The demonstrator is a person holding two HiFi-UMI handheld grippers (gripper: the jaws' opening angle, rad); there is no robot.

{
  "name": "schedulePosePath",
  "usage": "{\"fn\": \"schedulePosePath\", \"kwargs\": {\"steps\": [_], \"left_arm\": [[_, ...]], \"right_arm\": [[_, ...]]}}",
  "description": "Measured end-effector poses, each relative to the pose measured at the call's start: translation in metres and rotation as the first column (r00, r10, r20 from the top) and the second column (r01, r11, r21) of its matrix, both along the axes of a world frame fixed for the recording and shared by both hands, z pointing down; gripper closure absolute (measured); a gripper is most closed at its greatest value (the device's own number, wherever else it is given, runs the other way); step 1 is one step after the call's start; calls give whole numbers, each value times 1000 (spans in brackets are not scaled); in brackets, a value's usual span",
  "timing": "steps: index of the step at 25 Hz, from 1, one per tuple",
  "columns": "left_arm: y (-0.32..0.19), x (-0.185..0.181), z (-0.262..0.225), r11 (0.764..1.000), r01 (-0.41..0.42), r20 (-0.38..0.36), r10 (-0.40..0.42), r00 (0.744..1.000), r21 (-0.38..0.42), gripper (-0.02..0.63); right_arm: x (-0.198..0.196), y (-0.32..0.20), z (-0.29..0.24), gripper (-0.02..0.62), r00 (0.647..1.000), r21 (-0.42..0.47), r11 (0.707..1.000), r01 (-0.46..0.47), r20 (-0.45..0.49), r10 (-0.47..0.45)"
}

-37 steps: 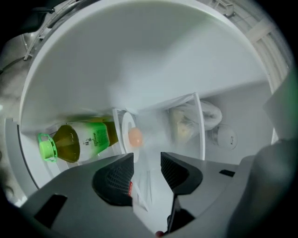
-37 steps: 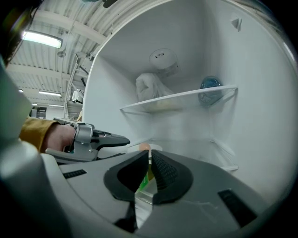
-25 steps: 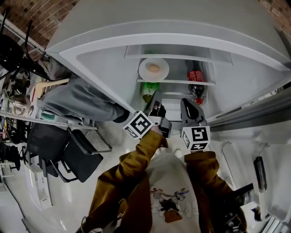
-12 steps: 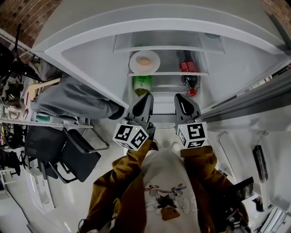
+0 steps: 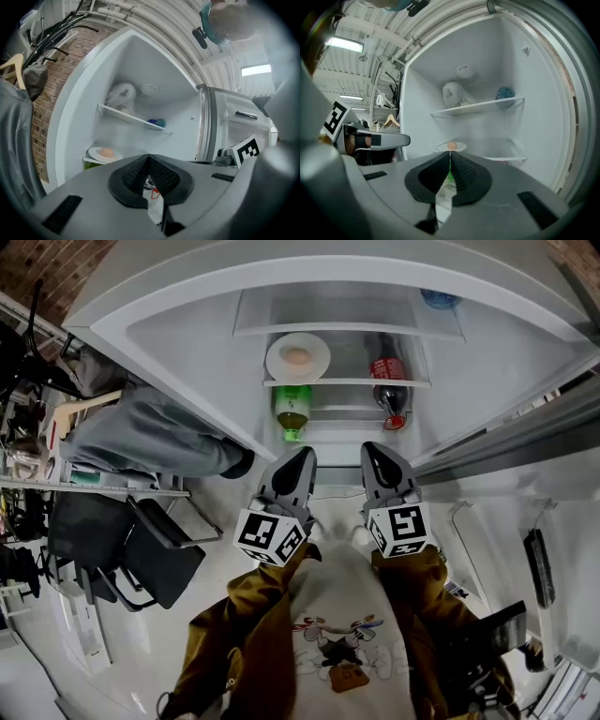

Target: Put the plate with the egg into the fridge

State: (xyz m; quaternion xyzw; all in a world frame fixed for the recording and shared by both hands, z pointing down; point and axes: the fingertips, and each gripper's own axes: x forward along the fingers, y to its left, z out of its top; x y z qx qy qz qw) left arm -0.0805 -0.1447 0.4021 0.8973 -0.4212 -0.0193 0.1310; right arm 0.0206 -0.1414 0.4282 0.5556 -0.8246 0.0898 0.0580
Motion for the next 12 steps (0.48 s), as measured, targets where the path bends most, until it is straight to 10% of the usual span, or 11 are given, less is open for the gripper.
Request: {"fn": "schedulePosePath", "kwargs": {"steps": [12], "left_arm": [[29, 2, 5, 998, -16, -41, 13, 999, -67, 598]], "right_arm": [[0, 29, 5, 588, 1000, -39, 999, 9, -2, -9]]}}
